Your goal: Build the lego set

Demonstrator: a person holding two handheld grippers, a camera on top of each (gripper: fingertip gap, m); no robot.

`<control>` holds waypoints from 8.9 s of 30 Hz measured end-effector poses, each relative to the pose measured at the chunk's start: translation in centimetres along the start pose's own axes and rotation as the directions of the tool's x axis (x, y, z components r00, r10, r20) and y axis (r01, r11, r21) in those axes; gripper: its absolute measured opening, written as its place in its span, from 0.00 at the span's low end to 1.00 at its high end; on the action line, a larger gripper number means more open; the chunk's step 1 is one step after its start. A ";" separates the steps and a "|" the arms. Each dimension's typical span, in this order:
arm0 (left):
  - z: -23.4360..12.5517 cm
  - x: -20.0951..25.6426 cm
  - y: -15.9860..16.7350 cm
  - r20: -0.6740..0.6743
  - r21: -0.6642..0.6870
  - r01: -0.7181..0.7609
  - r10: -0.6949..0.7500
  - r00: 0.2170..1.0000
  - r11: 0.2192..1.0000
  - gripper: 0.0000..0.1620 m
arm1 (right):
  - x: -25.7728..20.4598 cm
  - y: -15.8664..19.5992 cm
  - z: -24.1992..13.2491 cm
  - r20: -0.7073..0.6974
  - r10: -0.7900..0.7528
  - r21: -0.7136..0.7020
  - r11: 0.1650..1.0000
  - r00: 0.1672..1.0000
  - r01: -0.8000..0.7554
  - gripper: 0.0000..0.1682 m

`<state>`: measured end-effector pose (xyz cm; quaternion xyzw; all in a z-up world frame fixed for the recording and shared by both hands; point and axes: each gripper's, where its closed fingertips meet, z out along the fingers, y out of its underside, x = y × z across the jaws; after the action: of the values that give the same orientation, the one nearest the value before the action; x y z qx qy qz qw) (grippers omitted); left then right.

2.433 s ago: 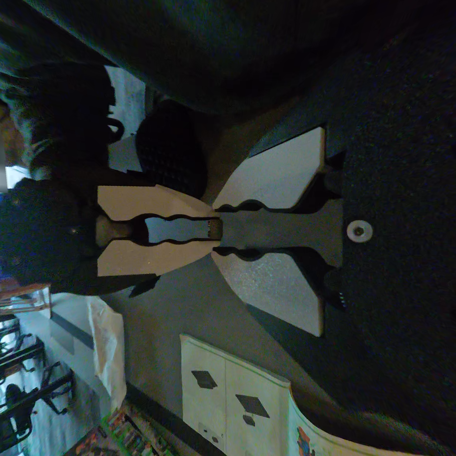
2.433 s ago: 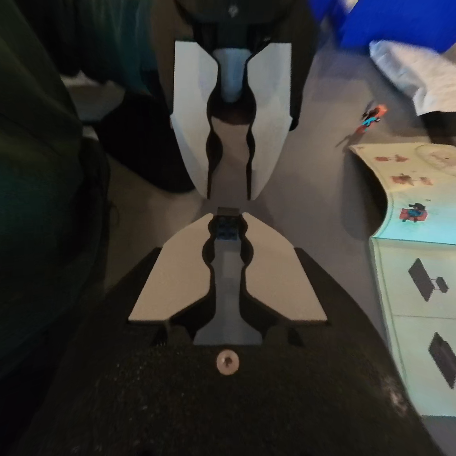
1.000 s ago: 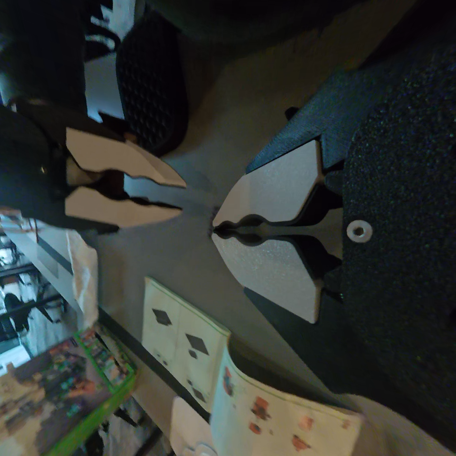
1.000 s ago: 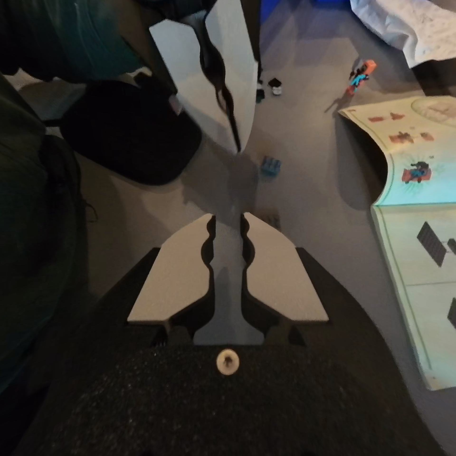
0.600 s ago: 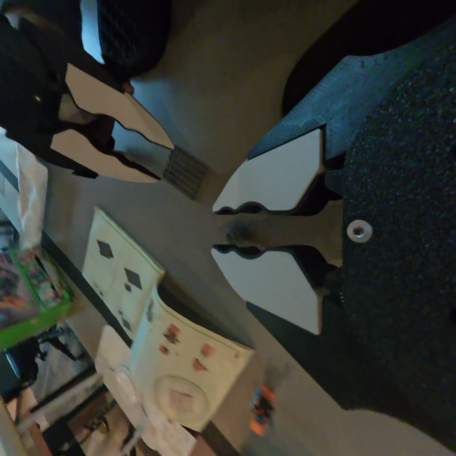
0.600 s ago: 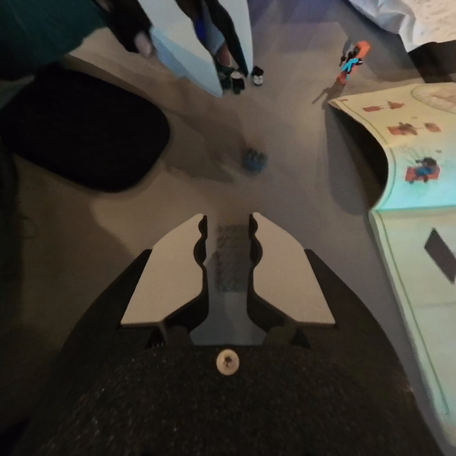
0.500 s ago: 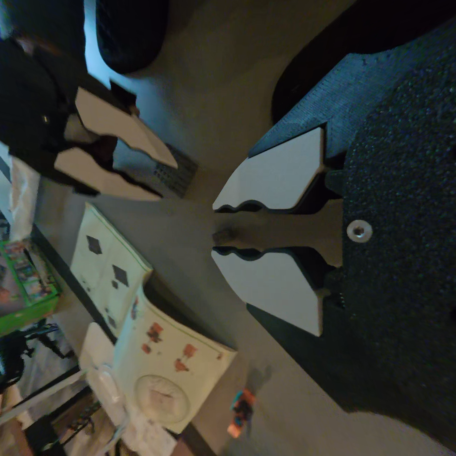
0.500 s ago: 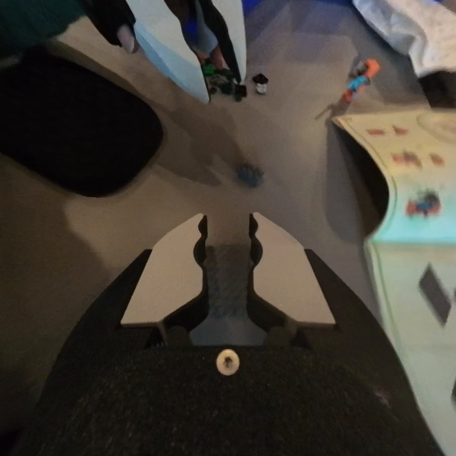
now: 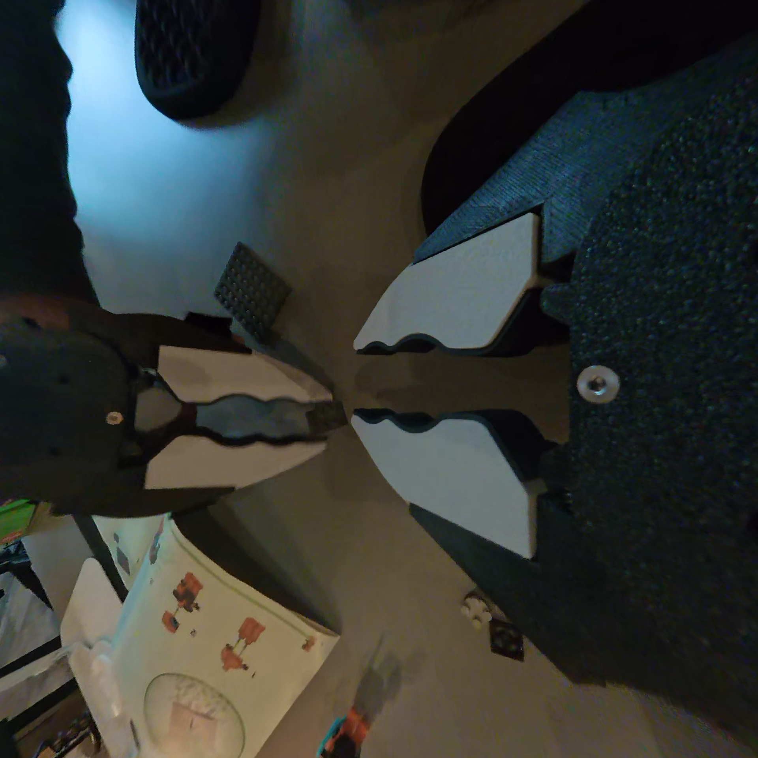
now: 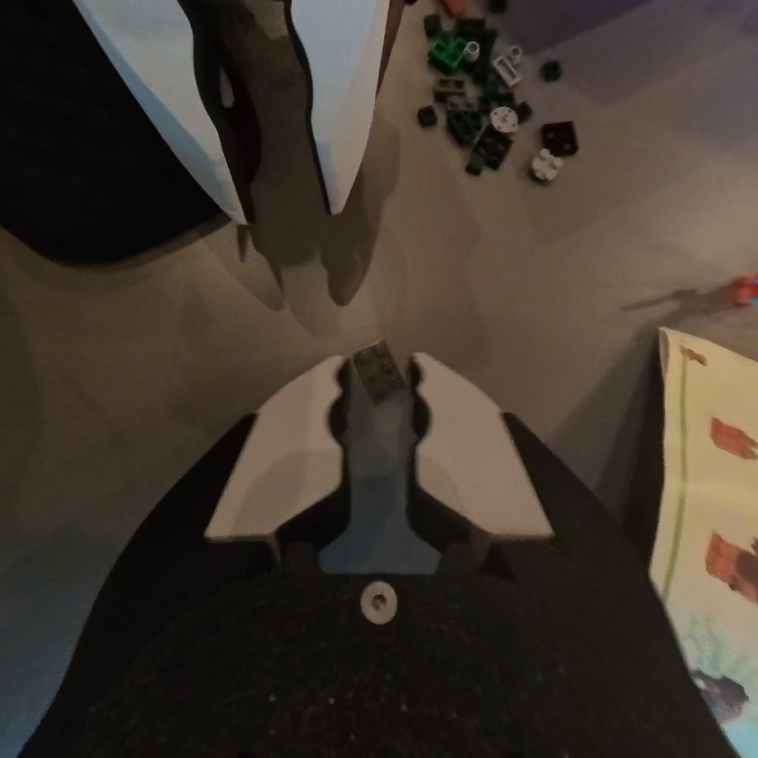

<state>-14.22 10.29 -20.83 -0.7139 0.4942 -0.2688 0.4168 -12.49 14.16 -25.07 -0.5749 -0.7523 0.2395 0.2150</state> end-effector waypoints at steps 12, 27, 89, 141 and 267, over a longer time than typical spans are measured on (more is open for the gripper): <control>2.8 2.7 -1.7 -0.156 -0.033 -0.146 0.139 0.978 0.989 0.19 | -4.1 3.2 -7.3 -0.261 0.276 0.133 0.959 0.925 -0.248 0.09; 12.6 5.8 -2.2 -0.470 -0.171 -0.375 0.259 0.844 0.911 0.33 | -13.0 10.0 -14.2 -0.402 0.504 0.270 0.863 0.764 -0.427 0.09; 12.3 5.5 -2.0 -0.211 -0.327 -0.022 -0.050 0.976 0.945 0.27 | -9.0 10.7 -9.3 -0.430 0.370 0.026 0.917 0.824 -0.398 0.09; 8.3 0.9 -5.7 0.103 0.012 -0.038 0.037 0.994 0.999 0.00 | -11.8 10.3 -16.3 -0.568 0.704 0.523 0.709 0.427 -0.473 0.05; 12.9 6.6 -2.3 -0.086 -0.263 -0.105 0.085 0.993 0.959 0.31 | -7.4 15.2 -11.7 -0.337 0.407 0.121 0.913 0.849 -0.390 0.19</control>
<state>-0.41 8.76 -25.54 -0.7287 0.5746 -0.2055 0.3107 7.92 11.70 -25.33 -0.7466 -0.5593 0.1890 0.3068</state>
